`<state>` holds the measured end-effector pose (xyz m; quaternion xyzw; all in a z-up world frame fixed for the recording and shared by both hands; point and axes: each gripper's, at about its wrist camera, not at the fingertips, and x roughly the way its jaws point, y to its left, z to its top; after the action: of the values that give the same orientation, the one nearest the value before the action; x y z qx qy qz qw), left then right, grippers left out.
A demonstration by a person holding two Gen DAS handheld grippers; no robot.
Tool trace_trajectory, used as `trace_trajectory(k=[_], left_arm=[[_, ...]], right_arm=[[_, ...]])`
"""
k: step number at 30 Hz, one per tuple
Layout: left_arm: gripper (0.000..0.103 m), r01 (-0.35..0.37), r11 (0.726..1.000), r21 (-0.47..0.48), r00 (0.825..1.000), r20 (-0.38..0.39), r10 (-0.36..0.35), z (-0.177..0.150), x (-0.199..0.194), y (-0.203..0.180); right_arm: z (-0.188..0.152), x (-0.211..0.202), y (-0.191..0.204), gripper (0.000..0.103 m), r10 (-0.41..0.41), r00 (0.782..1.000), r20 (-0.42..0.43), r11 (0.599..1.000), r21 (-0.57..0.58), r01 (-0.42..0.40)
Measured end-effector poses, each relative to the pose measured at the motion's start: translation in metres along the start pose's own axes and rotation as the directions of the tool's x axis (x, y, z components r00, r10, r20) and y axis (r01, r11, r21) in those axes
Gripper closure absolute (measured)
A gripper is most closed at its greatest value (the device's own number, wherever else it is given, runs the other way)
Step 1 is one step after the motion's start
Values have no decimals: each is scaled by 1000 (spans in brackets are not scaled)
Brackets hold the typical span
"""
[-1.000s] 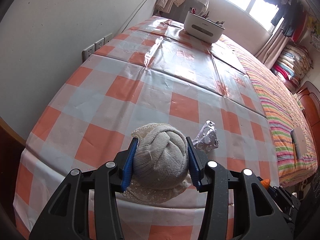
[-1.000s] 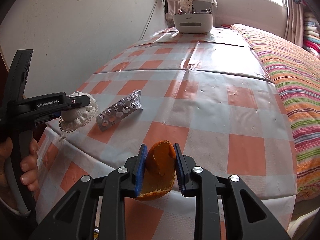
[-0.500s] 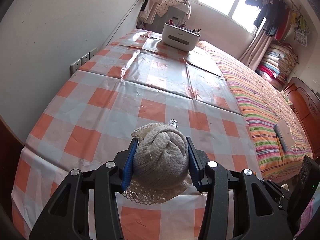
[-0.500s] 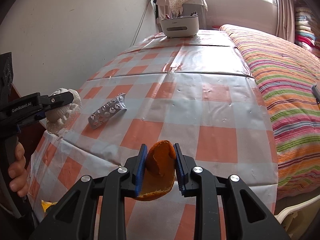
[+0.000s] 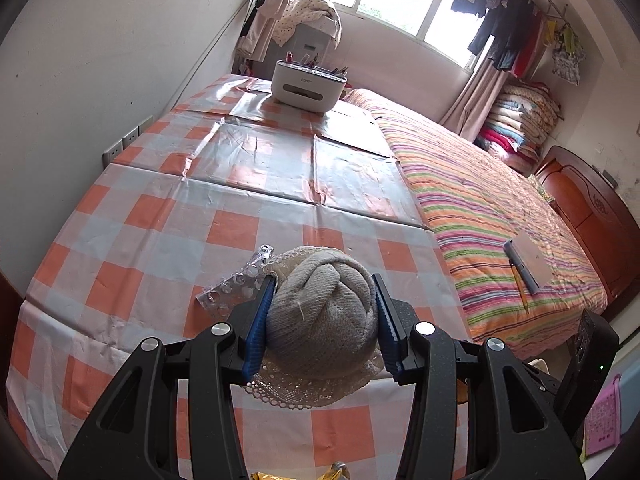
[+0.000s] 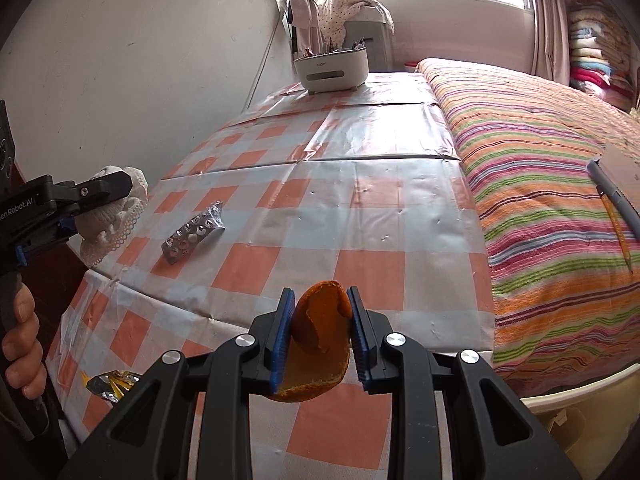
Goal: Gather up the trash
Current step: 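Carry the knit hat and orange peel over to the cream bin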
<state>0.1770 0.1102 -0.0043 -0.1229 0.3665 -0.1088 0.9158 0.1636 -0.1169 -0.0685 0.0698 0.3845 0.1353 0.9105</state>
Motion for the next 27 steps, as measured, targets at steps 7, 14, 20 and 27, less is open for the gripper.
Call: trace_trajectory(k=[7,14,20,27], left_arm=[[58,42,998,42,999,4,-42,-4,0,-28],[58,77,993,93,997,-20,-75,-14,7,-55],[58,110,985,136,993,-46,-104,-24,12,-80],[58,136,974,179,989,-86,-122,-38,21,-101]], right_arm=[[-5,-19,-19,77,-24,999,28,999,24,23],[-14,-34,-40,77,-52,998,44,997,62,49],[-21,-49,-54,77,-76,995,70,994,84,70],[-29,-65,-71,77,-105,991,89,988,119,94]])
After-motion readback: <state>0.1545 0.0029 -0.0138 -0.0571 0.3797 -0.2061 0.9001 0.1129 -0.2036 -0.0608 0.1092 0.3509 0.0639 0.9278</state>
